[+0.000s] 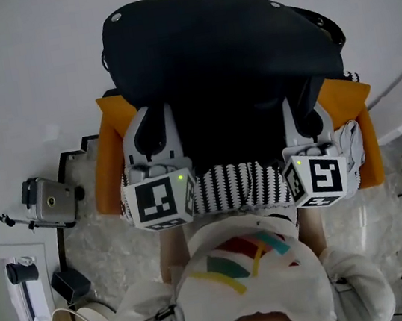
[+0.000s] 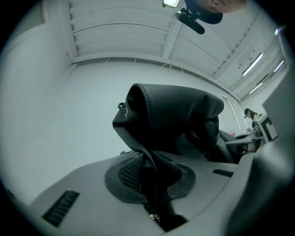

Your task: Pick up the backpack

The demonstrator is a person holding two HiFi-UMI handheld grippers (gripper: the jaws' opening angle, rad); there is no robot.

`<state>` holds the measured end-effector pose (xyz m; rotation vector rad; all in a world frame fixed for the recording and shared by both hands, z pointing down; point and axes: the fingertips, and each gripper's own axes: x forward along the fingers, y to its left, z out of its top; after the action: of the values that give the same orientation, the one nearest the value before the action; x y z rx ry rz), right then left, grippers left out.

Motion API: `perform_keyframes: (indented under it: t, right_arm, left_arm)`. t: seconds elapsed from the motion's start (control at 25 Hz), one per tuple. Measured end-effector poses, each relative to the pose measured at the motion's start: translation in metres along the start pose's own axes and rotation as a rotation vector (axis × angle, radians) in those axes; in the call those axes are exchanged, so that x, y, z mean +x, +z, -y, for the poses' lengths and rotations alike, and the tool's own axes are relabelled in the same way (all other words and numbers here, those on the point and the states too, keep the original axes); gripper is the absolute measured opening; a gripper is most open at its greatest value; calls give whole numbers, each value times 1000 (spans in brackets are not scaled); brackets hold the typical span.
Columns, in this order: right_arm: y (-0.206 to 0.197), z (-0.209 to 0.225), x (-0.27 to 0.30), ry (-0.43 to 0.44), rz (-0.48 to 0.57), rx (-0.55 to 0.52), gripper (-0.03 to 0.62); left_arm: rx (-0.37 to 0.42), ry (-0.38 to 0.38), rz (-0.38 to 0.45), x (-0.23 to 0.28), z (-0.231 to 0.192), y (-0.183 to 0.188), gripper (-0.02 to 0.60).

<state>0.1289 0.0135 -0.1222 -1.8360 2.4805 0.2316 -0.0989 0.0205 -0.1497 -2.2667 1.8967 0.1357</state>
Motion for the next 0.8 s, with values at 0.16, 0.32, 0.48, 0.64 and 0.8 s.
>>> perform_keyframes:
  t: [0.16,0.32,0.48,0.64,0.8]
  right_arm:
    - [-8,-13,-12,12,-9,-2,77]
    - [-8,-17,-17,27,-11,-23,77]
    - [-10,-21,-25,31,-12,-24,75]
    - [-10,-25,-30,50,-2,-28,75]
    - [-13,-21,-33,41,-12,-29,74]
  left_arm:
    - [-4,22,-1,-21,-4,-8,61]
    - [-19,34,-17,-27,-5,-15,61]
    - [-13,44,-19,-32,-6,-21,61]
    - [-7,46,-13,-38,-5,-21,61]
    - [-6,43,-22,-40,0,-20,60]
